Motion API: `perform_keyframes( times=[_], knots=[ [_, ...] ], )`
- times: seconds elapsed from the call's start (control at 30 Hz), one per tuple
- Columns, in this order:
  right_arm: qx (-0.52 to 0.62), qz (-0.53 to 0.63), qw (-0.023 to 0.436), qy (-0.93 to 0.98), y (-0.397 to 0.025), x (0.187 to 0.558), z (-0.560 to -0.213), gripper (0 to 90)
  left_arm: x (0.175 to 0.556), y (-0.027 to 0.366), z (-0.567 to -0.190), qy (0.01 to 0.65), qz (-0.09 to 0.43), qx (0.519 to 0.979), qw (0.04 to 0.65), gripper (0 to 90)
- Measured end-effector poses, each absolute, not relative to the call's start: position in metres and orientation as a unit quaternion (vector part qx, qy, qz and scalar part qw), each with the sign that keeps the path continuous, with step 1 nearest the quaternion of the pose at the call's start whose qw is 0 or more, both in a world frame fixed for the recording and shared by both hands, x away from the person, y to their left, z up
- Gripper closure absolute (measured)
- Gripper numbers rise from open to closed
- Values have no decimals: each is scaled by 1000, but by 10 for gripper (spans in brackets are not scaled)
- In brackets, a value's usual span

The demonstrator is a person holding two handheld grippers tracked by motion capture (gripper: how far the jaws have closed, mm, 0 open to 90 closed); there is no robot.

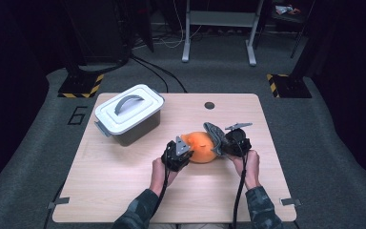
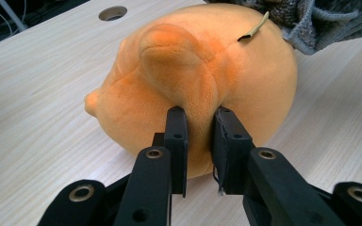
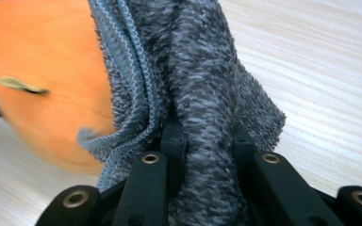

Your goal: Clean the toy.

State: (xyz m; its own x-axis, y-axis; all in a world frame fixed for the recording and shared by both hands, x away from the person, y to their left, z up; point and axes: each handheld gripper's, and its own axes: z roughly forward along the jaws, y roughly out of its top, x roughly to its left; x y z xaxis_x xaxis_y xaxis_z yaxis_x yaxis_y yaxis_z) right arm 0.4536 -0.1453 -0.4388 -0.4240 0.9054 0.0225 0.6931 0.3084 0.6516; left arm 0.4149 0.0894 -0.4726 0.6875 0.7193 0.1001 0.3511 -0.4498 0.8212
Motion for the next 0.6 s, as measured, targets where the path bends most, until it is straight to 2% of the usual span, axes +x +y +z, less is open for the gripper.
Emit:
perform_keyframes(
  times=[0.6],
  knots=[
    [548,245,123,790,-159,475,-485,740,414,89,-473,325,226,821,412,771]
  ],
)
